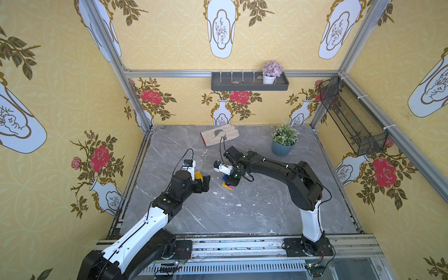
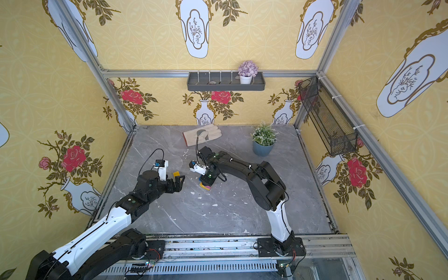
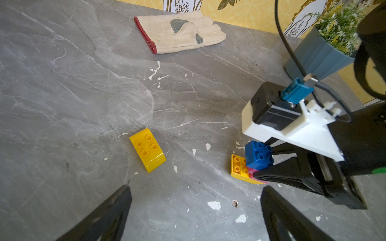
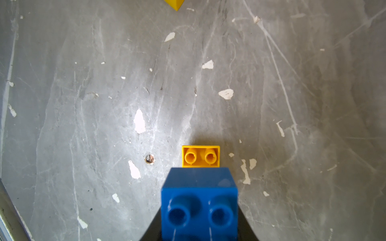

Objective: Assemble the letter s with lego
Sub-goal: Assemble the lego brick with the lego brick.

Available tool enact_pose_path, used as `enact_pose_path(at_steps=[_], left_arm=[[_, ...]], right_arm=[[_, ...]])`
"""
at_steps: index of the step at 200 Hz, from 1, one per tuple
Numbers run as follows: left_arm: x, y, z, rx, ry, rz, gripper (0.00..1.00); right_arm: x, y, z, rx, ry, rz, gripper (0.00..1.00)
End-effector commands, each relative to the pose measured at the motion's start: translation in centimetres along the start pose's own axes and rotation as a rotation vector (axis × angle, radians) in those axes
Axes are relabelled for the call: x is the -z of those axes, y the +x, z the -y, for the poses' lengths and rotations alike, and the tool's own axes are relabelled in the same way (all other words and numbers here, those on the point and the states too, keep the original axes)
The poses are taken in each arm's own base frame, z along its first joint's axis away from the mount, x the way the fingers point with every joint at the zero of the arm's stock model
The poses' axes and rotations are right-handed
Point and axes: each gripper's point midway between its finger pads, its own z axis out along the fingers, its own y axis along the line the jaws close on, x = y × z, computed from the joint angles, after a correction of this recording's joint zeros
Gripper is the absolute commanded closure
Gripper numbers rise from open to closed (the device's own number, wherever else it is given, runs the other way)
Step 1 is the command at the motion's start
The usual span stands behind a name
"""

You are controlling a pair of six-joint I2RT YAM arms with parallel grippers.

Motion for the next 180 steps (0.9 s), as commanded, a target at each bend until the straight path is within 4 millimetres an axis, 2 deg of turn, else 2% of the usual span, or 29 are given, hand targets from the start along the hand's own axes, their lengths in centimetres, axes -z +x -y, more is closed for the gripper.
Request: enact_pose_path(at_steps=[1, 103, 180], left_arm=[[-0.1, 0.0, -0.1, -0.008, -0.004, 0.005, 0.01], [-0.1, 0.0, -0.2, -0.009, -0.008, 0.004, 0.01], [-0.2, 0.2, -0.2, -0.011, -0.009, -0.005, 0.01]], right_arm=[[-0.8, 2.2, 0.4, -0.041, 0.027, -0.084, 0.88], [-1.6, 3.5, 0.3, -0.092, 0.038, -0.1, 0.89], [-1.7, 2.8, 0.2, -0.102, 0.047, 0.003, 0.89]])
